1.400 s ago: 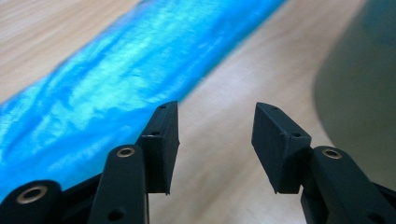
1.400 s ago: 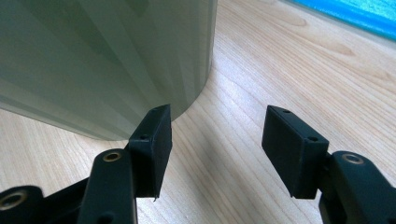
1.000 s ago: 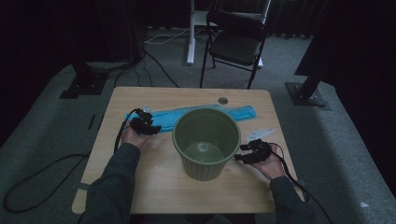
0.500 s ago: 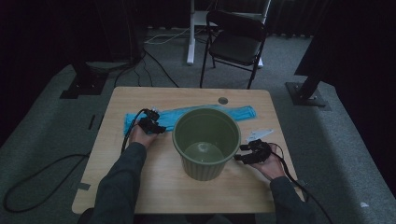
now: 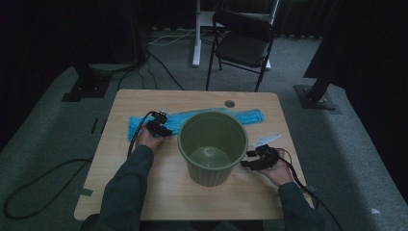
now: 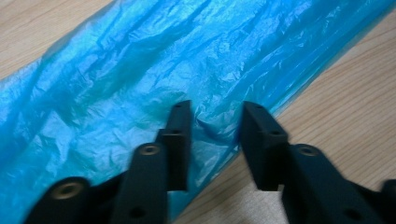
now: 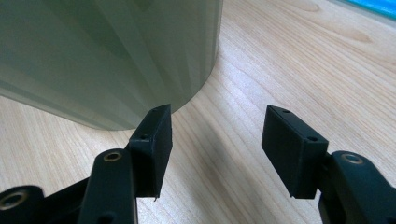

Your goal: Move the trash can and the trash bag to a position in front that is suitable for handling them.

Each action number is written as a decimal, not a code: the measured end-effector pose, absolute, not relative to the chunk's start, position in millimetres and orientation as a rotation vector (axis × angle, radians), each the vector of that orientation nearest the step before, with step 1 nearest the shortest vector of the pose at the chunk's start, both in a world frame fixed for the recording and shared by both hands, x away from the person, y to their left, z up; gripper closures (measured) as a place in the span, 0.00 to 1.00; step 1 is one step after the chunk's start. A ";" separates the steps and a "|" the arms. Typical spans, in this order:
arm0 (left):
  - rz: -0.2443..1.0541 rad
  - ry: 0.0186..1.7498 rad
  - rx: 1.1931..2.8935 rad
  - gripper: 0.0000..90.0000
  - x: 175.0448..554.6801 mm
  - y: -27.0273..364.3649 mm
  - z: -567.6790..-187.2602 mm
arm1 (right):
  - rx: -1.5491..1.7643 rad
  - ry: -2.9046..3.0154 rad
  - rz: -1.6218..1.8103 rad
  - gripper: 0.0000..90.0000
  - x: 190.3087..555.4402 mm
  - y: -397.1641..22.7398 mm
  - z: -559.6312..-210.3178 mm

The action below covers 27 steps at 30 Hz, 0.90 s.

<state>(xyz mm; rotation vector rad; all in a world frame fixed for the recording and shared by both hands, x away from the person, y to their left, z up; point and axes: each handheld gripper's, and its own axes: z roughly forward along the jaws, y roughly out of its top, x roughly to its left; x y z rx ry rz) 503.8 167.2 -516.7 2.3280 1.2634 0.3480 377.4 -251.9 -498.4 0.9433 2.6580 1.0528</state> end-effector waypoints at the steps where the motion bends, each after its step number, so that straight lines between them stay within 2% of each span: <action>1: 0.343 1.262 2.331 0.79 503.8 168.5 -516.3 | 0.942 2.659 1.055 0.47 377.5 -252.0 -498.8; 4: 0.325 1.246 2.329 0.93 502.1 170.9 -516.7 | 0.943 2.661 1.053 0.47 377.2 -252.1 -499.1; 6: 0.324 1.240 2.325 0.98 498.7 172.3 -517.1 | 0.941 2.664 1.051 0.48 377.1 -252.0 -499.4; 10: 0.292 1.226 2.305 0.99 485.0 178.0 -517.1 | 0.941 2.668 1.046 0.48 377.3 -251.6 -500.4; 19: 0.263 1.161 2.330 0.99 428.3 186.9 -517.9 | 0.931 2.676 1.052 0.48 378.1 -249.6 -499.9; 27: 0.218 1.095 2.408 0.98 376.6 183.1 -515.0 | 0.915 2.682 1.054 0.49 379.3 -245.8 -499.2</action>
